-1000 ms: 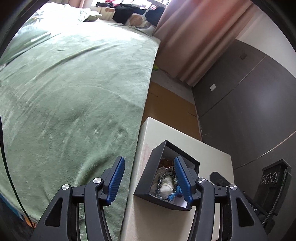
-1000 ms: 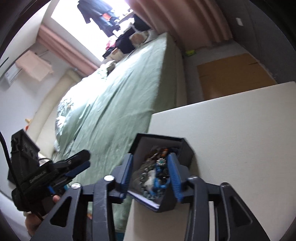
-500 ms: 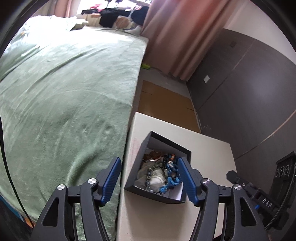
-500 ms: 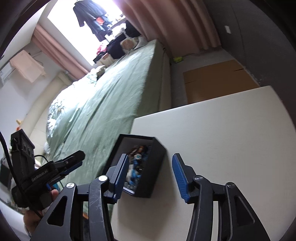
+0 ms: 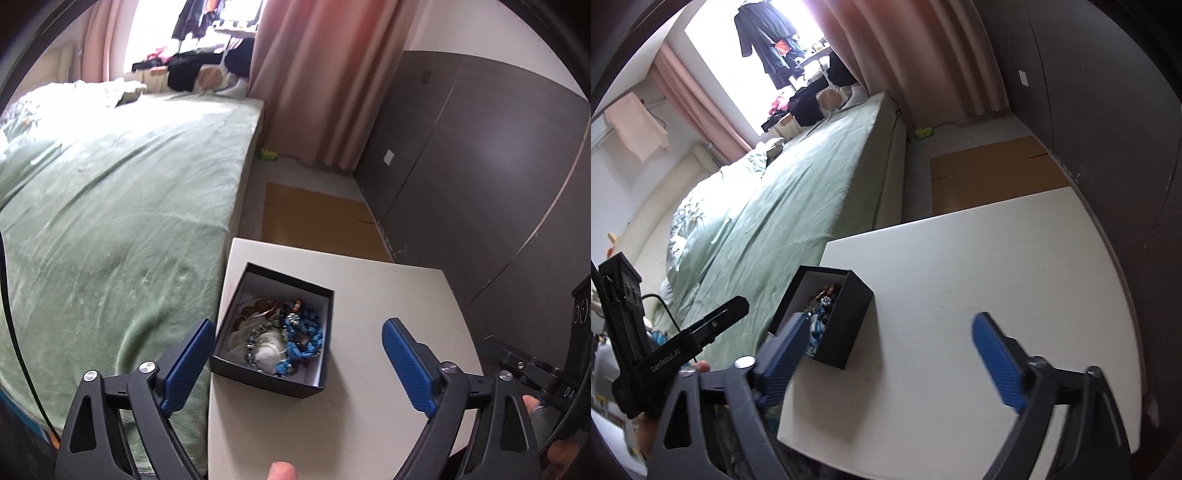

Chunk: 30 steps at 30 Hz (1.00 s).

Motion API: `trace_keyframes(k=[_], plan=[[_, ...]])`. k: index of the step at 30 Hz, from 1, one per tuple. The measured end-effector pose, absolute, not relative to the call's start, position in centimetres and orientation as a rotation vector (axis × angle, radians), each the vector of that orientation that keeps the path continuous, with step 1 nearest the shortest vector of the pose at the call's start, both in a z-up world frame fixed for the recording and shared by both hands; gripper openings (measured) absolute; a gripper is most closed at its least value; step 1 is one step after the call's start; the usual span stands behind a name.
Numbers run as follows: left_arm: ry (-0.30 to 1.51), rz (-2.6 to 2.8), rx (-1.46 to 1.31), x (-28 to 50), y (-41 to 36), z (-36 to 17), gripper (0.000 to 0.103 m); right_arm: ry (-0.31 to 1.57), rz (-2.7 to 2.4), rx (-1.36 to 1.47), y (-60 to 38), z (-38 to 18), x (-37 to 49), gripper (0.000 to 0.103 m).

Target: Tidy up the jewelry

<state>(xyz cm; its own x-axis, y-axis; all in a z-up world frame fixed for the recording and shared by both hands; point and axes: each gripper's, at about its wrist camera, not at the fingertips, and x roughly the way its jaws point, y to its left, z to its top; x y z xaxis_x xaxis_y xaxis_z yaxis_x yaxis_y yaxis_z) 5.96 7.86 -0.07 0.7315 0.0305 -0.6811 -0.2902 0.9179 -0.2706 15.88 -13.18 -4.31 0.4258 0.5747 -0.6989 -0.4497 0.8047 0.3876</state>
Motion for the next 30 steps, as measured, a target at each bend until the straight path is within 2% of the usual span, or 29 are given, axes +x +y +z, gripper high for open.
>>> trace_keyframes(k=[3, 7, 13, 30], plan=[[0.716, 0.171, -0.354, 5.6, 6.8, 0.3, 0.098, 0.932, 0.642, 0.145, -14.2, -4.1, 15.6, 0.103], [0.694, 0.155, -0.338, 5.1, 5.7, 0.7, 0.102, 0.933, 0.608, 0.137, -15.6, -4.1, 15.3, 0.103], [0.635, 0.148, -0.303, 4.2, 4.3, 1.4, 0.103, 0.922, 0.588, 0.121, -17.3, -3.8, 14.6, 0.103], [0.643, 0.134, -0.218, 2.9, 2.0, 1.6, 0.103, 0.871, 0.590, 0.072, -19.7, -2.8, 12.2, 0.103]])
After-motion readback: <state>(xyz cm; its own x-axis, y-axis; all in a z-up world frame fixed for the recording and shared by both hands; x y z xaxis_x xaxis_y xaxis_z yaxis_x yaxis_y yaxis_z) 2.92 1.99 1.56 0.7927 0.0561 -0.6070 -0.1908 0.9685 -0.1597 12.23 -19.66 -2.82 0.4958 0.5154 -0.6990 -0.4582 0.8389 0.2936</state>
